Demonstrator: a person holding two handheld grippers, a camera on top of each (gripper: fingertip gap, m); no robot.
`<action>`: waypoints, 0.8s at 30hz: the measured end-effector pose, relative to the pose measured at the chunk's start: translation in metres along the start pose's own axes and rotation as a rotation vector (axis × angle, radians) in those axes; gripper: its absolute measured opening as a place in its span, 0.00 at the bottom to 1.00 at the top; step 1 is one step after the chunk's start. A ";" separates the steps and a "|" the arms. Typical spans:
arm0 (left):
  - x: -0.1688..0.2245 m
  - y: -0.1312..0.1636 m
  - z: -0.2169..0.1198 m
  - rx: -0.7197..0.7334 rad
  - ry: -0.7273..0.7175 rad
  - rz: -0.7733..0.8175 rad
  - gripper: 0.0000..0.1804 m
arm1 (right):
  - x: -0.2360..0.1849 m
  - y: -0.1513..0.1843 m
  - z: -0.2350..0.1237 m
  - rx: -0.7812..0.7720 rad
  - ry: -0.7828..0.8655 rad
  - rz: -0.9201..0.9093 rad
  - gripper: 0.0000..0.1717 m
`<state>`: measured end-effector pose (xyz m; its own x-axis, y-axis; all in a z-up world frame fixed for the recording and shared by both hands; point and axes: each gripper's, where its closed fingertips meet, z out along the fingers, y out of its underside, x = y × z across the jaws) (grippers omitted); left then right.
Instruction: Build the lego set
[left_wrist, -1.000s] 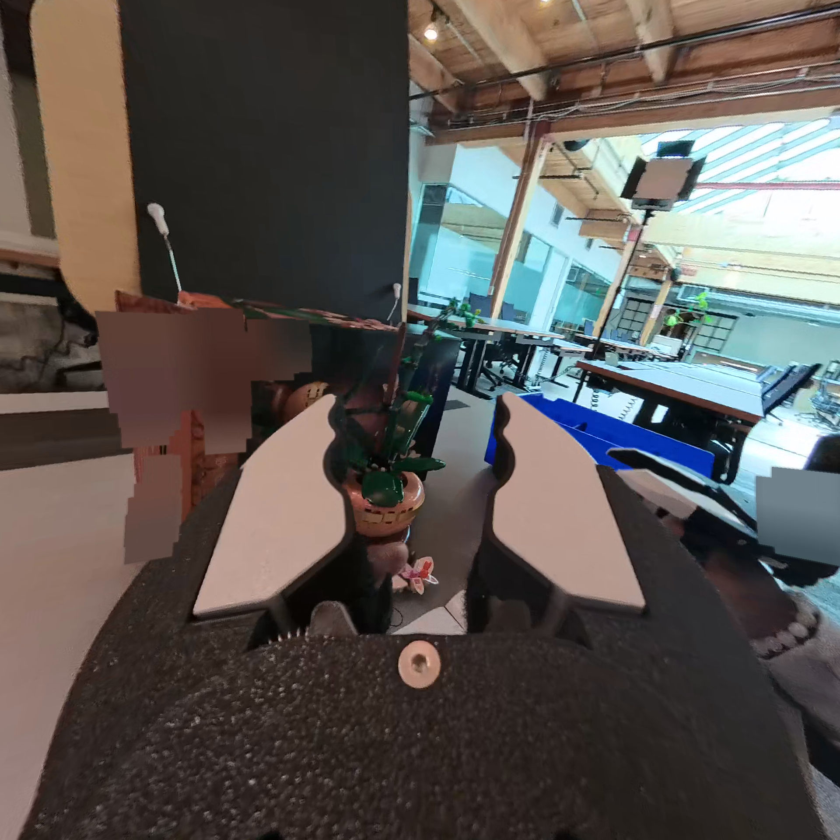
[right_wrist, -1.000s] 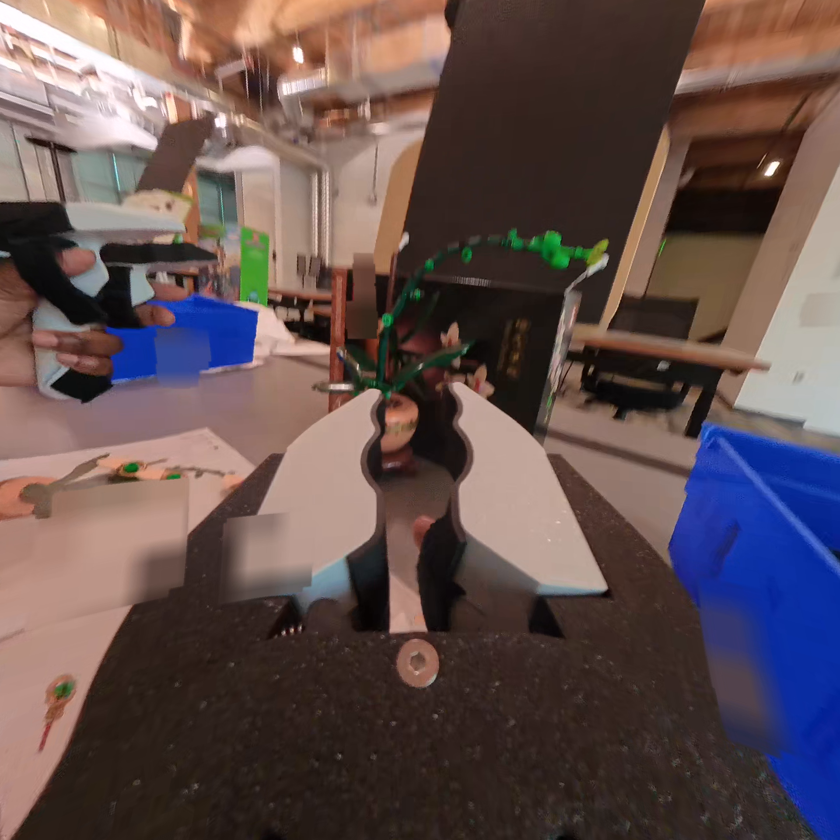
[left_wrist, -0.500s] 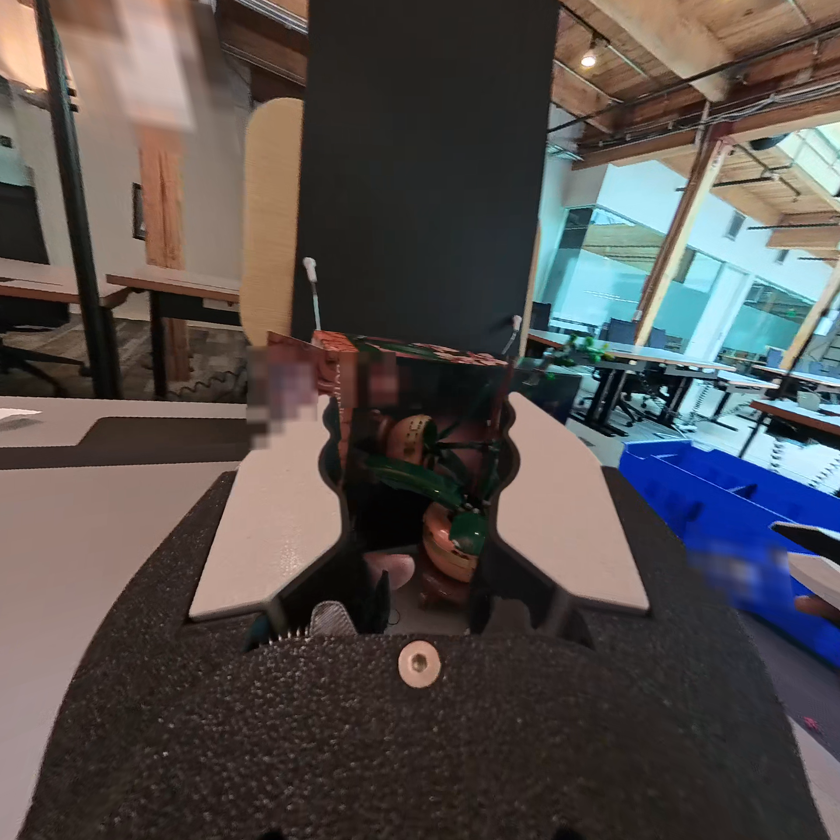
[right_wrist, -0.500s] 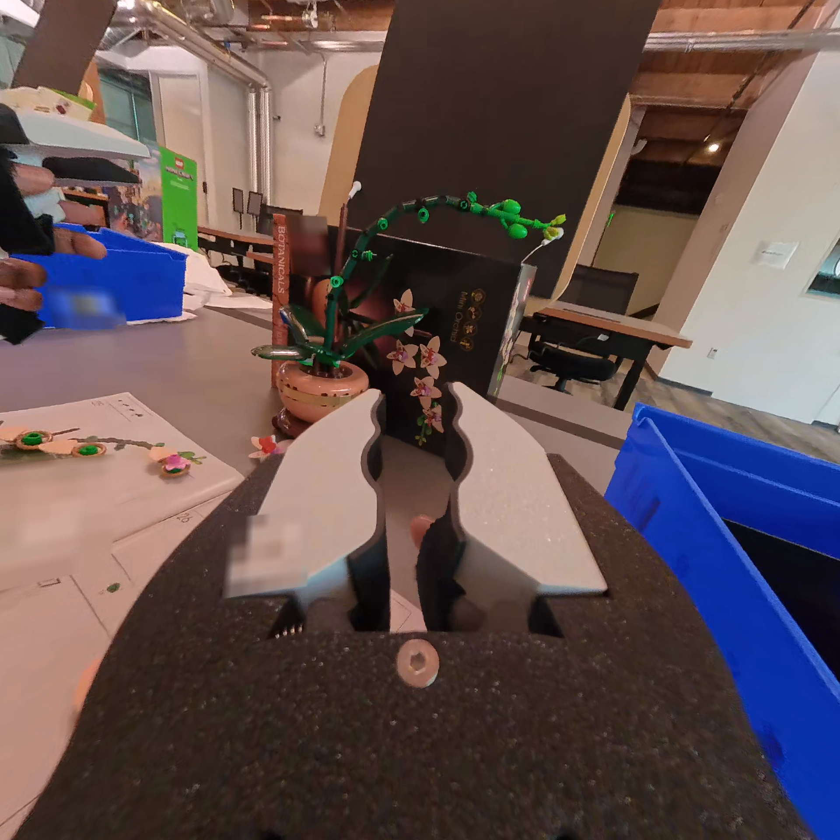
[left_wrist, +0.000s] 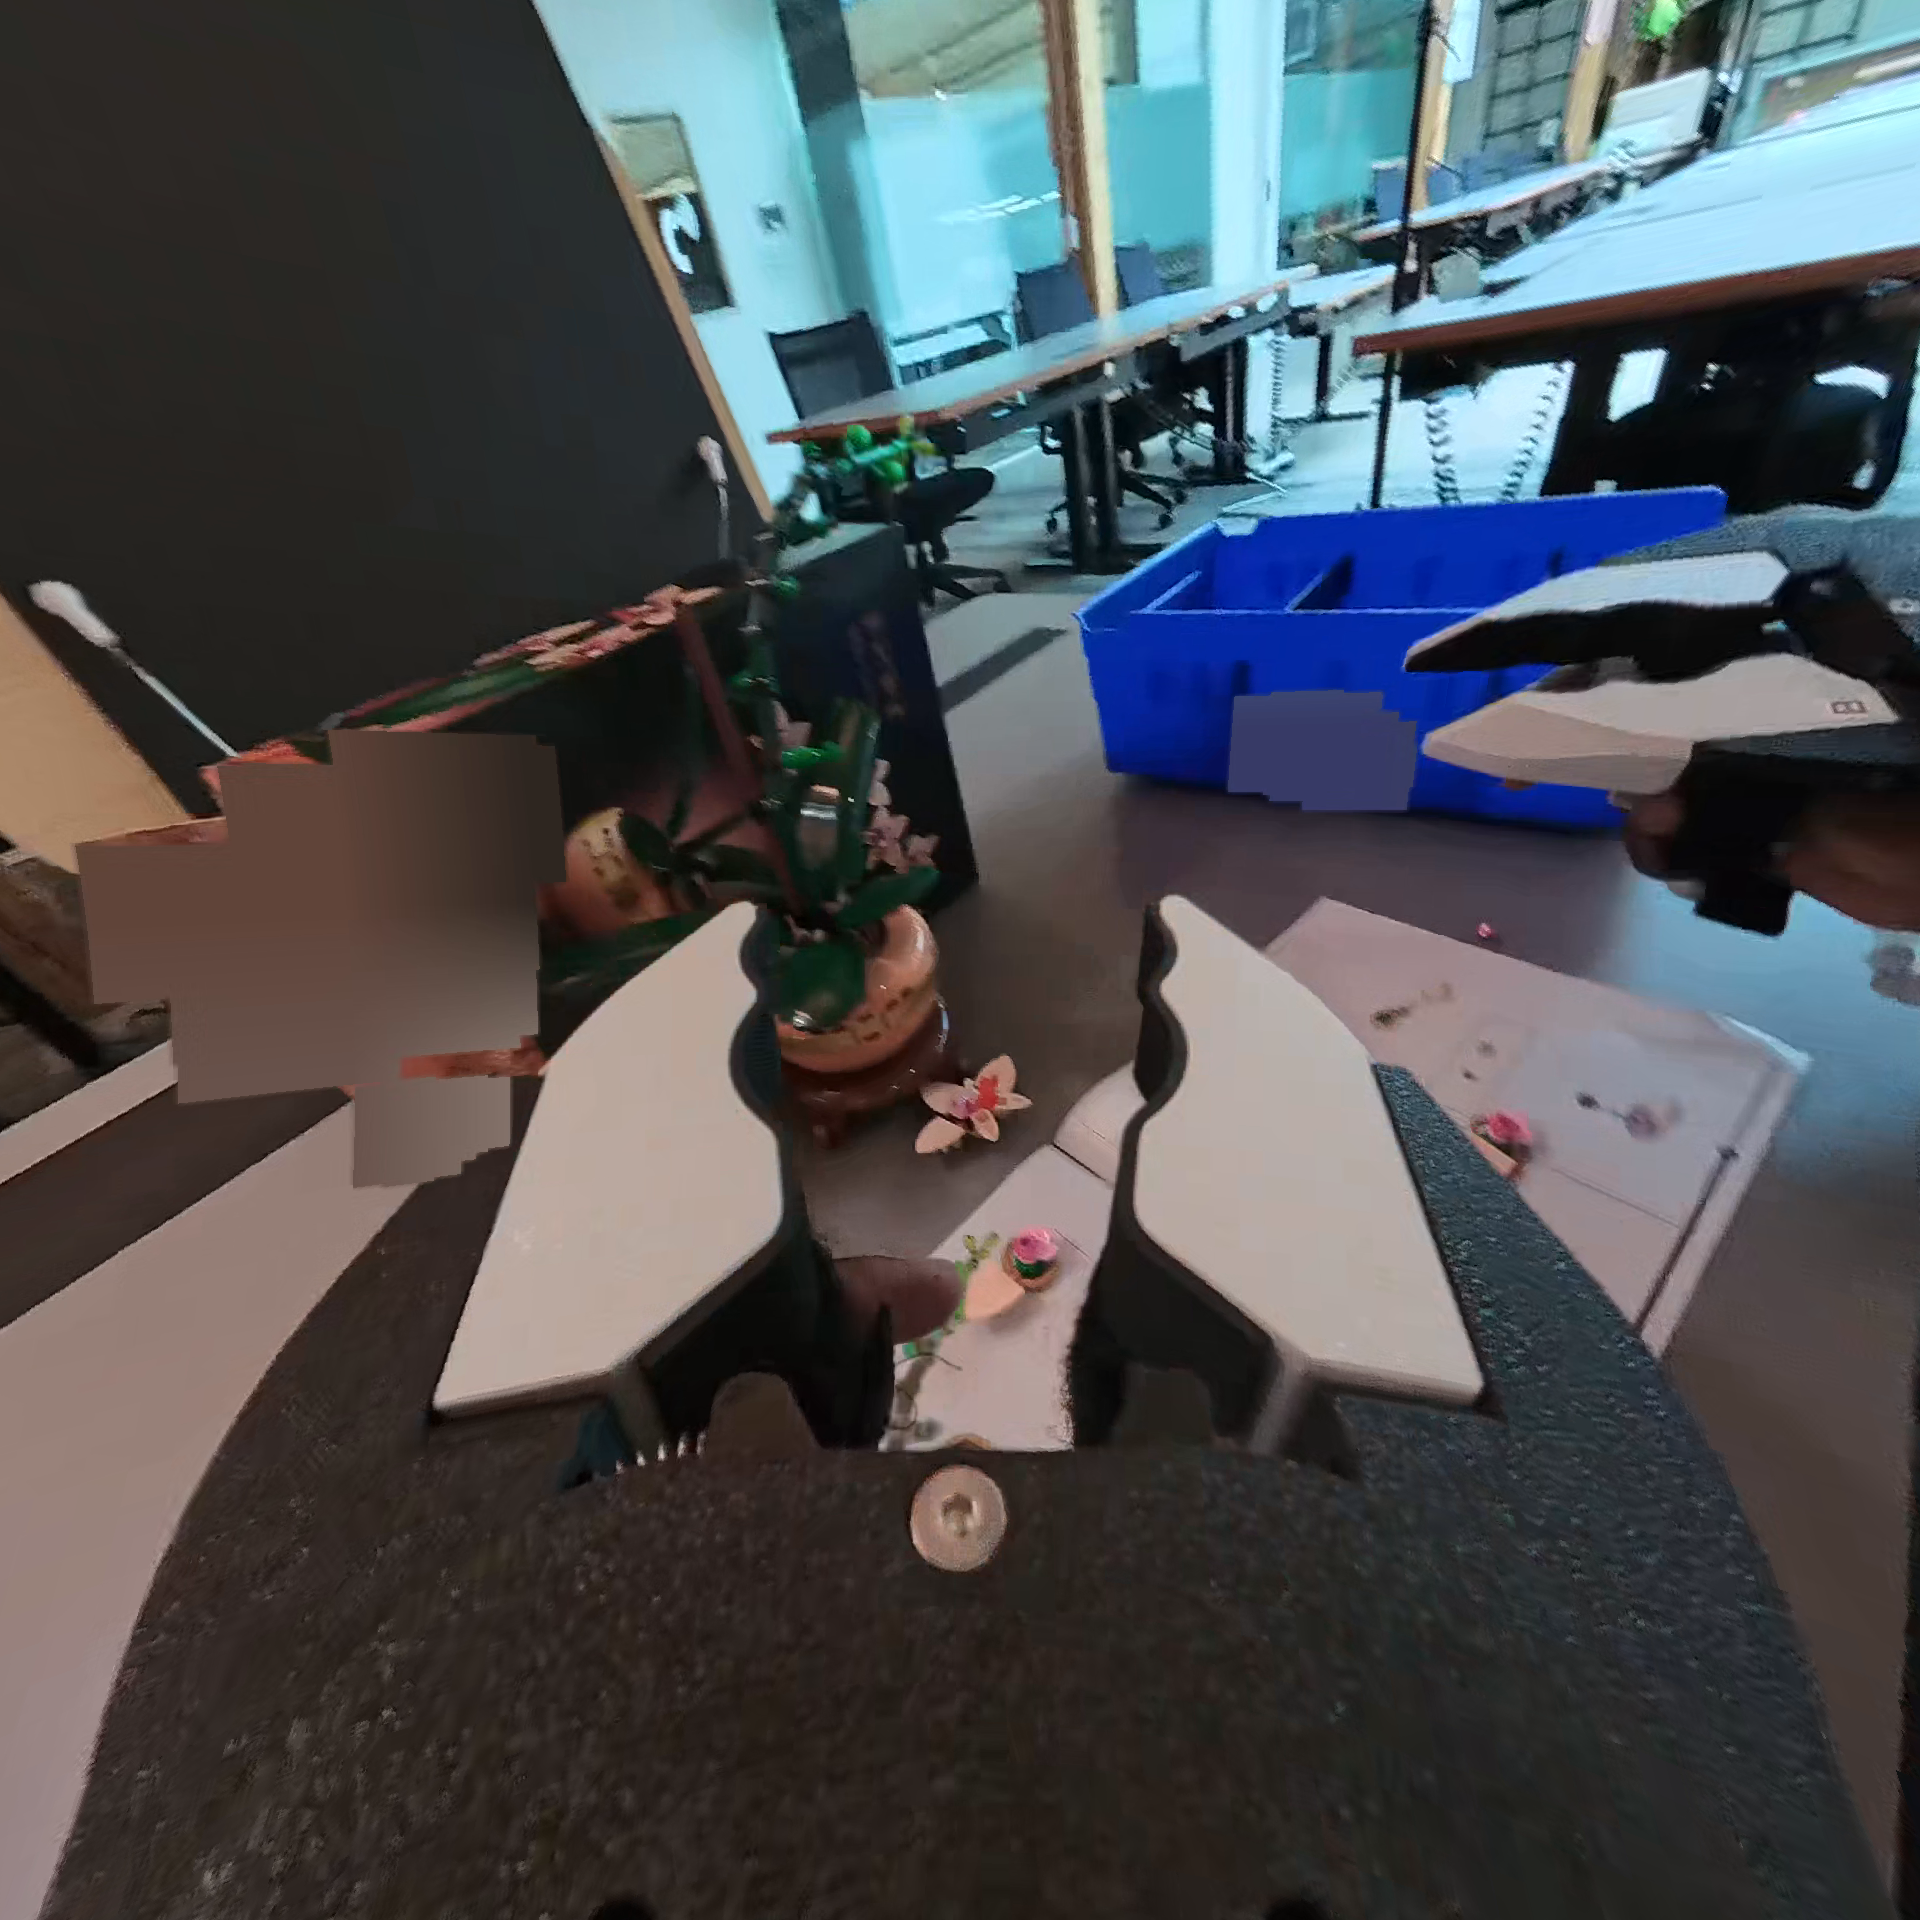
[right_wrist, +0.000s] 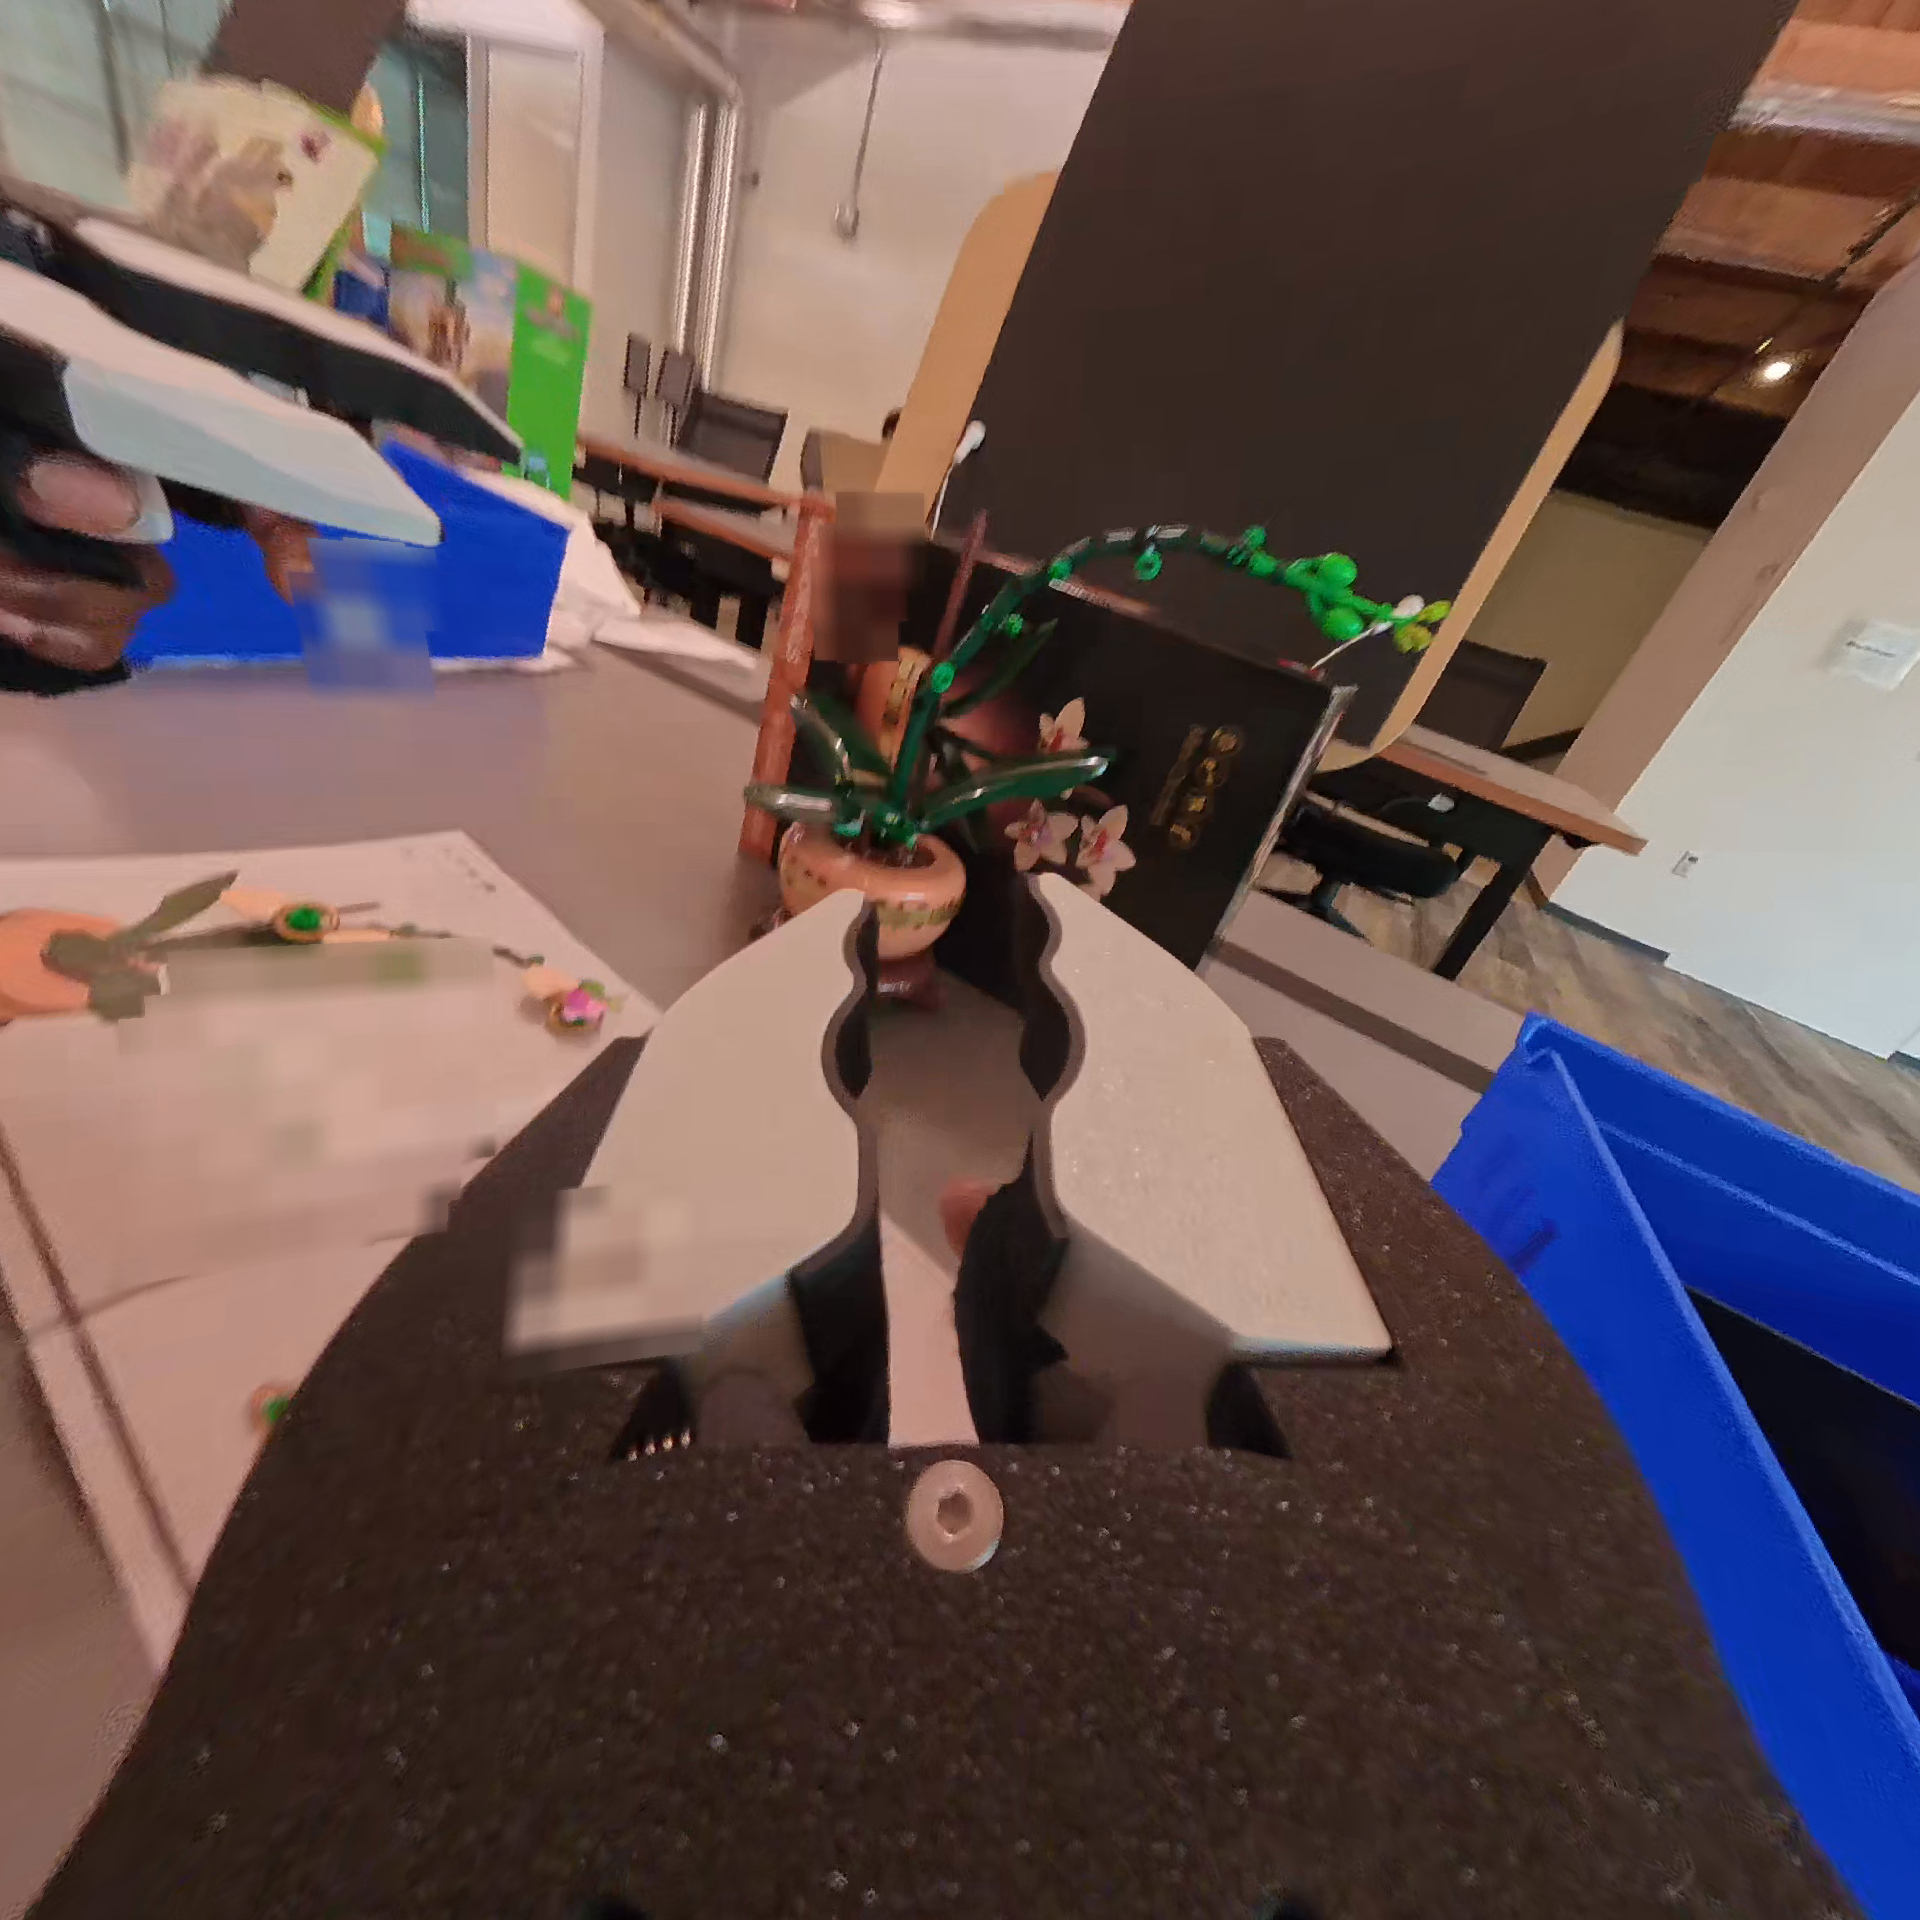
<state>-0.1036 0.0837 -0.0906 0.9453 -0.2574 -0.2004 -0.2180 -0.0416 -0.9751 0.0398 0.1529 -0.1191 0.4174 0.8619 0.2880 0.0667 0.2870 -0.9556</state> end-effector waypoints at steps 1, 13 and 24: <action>0.005 0.002 0.001 -0.007 0.020 0.001 0.37 | -0.005 0.002 -0.004 -0.031 -0.013 0.001 0.14; 0.056 0.024 0.004 -0.121 0.270 0.143 0.34 | 0.021 0.019 -0.219 -0.920 0.043 -0.125 0.07; 0.062 0.012 0.012 -0.101 0.344 0.049 0.34 | 0.008 0.080 -0.395 -1.283 0.284 0.483 0.02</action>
<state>-0.0443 0.0783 -0.1158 0.7997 -0.5708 -0.1862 -0.3002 -0.1115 -0.9474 0.4064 0.0178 -0.2175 0.7934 0.6072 0.0440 0.5731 -0.7206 -0.3902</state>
